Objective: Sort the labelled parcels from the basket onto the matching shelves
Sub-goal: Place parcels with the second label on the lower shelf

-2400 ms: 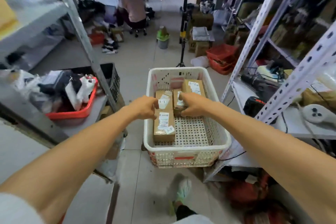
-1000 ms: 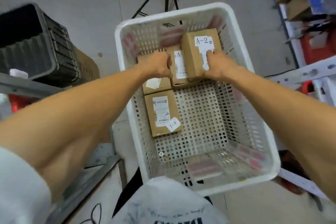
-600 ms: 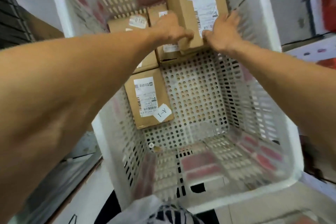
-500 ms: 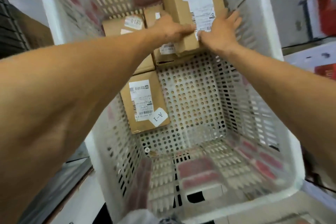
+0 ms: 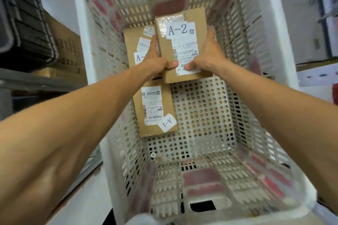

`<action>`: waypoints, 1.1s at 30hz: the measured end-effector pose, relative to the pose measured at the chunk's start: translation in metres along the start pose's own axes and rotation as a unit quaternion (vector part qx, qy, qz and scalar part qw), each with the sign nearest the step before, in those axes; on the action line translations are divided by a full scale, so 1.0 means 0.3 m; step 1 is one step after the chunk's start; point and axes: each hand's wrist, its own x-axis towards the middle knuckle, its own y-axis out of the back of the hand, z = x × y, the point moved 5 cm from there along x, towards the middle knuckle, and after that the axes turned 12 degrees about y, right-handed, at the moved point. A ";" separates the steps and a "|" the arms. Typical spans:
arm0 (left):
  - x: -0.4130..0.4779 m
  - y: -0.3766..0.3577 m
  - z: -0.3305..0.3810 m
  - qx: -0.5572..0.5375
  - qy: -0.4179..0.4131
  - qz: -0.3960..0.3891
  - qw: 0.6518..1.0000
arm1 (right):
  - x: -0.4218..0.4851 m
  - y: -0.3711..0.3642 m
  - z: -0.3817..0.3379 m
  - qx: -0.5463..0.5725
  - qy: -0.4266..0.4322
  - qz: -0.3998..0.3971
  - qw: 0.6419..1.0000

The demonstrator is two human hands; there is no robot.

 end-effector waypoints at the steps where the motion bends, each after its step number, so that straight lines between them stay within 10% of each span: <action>1: -0.011 -0.005 -0.005 0.000 -0.011 0.001 1.000 | -0.003 -0.003 0.001 0.008 -0.001 0.012 1.000; 16: -0.628 0.108 0.081 0.049 -0.164 0.106 0.980 | -0.411 0.202 -0.295 0.157 0.157 -0.036 0.974; 33: -1.481 0.164 0.214 0.131 -0.383 0.064 0.912 | -1.165 0.488 -0.672 0.172 0.235 0.189 0.938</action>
